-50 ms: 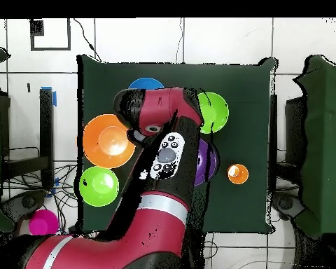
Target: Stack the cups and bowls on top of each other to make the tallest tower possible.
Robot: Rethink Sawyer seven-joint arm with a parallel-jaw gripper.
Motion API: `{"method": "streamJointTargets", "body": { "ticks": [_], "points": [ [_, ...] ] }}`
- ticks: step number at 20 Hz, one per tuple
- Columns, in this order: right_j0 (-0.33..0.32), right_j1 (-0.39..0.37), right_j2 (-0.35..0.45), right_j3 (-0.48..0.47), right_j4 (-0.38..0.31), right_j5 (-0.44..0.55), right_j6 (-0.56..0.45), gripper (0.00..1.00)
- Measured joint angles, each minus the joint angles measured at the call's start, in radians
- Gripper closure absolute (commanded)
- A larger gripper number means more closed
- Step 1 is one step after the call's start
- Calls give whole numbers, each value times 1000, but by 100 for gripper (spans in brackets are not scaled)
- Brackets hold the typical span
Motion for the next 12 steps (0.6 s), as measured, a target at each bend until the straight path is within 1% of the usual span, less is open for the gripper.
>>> {"method": "streamJointTargets", "body": {
  "ticks": [12],
  "points": [
    [2,5,-13,0,0,27,0,100]
  ]
}}
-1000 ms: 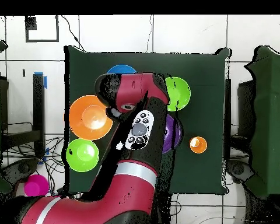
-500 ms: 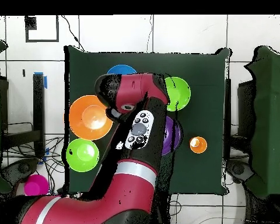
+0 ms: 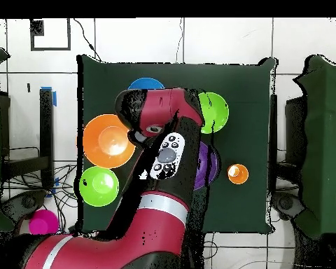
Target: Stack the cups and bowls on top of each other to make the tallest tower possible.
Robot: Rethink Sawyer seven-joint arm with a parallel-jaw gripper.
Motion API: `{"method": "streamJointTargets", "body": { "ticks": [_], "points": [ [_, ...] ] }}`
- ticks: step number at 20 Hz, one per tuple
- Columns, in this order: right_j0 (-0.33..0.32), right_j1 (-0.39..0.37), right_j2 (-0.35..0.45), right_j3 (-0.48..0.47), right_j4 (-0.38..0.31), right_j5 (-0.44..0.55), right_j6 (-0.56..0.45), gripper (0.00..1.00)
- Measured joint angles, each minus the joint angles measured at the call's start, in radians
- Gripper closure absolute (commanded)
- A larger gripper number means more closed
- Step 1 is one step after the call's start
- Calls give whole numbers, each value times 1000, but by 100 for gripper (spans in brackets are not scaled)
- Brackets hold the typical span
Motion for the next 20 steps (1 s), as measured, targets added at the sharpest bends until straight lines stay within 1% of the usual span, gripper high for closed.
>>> {"method": "streamJointTargets", "body": {
  "ticks": [20],
  "points": [
    [36,24,-33,-2,0,-1,0,100]
  ]
}}
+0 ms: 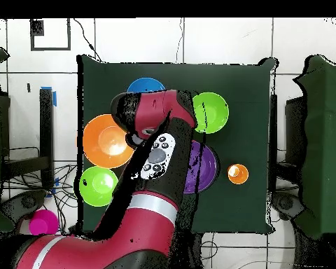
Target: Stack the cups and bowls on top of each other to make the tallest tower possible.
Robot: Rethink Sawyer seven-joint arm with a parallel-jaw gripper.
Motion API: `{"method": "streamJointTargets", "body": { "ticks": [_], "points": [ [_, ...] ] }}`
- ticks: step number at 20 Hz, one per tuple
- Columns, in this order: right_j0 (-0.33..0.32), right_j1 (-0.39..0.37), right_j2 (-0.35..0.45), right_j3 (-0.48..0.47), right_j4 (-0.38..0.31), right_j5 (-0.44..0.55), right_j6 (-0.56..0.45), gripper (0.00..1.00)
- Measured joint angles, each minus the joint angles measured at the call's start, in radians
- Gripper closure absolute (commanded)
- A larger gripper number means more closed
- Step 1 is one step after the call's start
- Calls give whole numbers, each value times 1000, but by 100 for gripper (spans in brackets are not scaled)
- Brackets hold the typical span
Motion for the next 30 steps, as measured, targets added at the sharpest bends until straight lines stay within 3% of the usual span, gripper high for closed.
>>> {"method": "streamJointTargets", "body": {
  "ticks": [30],
  "points": [
    [4,18,-35,-30,0,0,0,100]
  ]
}}
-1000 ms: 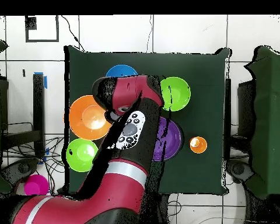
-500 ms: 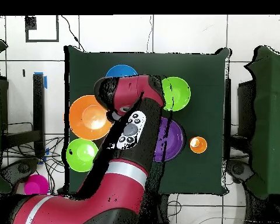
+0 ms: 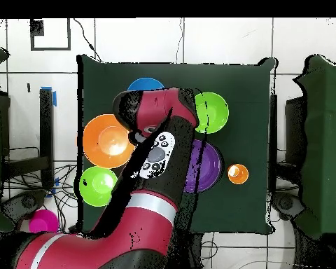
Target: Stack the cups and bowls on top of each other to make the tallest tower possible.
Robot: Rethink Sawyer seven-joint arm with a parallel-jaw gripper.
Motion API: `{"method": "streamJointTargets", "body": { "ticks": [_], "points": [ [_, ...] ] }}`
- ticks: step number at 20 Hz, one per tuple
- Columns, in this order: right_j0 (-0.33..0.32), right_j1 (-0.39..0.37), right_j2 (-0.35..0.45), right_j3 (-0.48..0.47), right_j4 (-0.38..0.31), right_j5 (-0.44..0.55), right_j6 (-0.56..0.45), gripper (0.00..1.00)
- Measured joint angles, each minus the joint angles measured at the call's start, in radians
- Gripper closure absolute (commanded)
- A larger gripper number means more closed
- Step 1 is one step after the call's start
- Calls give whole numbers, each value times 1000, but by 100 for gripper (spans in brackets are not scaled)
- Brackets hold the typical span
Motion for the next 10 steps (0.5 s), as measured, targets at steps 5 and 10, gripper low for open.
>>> {"method": "streamJointTargets", "body": {
  "ticks": [5,10],
  "points": [
    [0,2,0,-10,0,0,0,100],
    [0,2,-1,-12,0,0,0,100]
  ]
}}
